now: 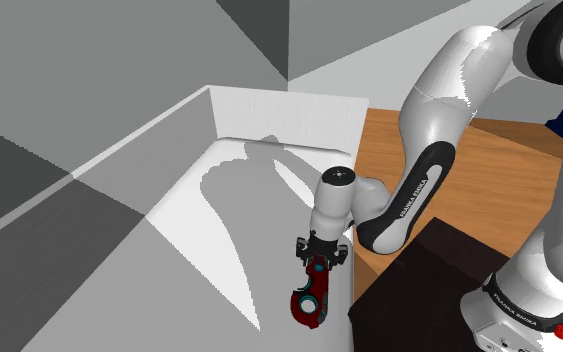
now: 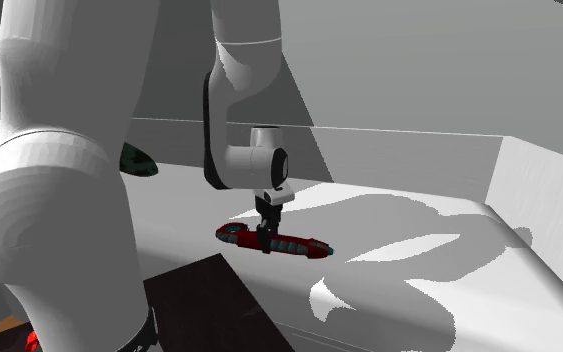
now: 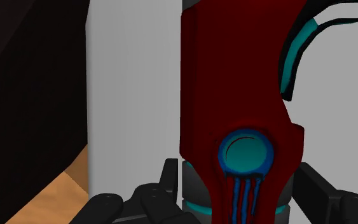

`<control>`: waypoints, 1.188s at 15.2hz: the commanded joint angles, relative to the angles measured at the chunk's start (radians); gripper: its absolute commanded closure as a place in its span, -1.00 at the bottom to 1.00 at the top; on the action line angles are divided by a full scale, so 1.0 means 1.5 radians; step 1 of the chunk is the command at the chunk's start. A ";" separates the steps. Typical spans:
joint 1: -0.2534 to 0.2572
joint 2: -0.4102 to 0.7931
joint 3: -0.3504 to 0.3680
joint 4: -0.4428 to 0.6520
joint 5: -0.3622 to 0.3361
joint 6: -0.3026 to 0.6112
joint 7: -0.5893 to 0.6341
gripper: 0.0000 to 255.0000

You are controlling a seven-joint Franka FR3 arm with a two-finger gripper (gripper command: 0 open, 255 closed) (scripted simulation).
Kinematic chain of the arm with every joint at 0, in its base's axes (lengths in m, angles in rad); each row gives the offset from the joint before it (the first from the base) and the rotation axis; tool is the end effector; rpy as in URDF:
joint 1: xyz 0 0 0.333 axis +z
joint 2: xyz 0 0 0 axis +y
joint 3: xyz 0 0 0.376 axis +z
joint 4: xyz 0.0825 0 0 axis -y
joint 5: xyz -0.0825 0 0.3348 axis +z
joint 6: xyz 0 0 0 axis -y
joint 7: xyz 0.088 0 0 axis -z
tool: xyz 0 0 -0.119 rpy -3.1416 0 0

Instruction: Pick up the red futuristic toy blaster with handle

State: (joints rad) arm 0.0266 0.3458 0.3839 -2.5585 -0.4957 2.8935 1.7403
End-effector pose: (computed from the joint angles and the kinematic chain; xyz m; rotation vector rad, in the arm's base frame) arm 0.3984 0.2048 0.2458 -2.8134 1.3121 -0.0318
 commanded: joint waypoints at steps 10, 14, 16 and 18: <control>-0.053 -0.053 0.067 -0.016 0.070 -0.037 -0.054 1.00; -0.090 -0.098 0.118 -0.025 0.139 -0.067 -0.104 1.00; -0.105 -0.122 0.141 -0.029 0.177 -0.083 -0.132 1.00; -0.117 -0.146 0.161 -0.031 0.216 -0.100 -0.160 1.00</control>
State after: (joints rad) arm -0.1384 0.1476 0.6077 -2.5997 -0.2059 2.7550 1.5245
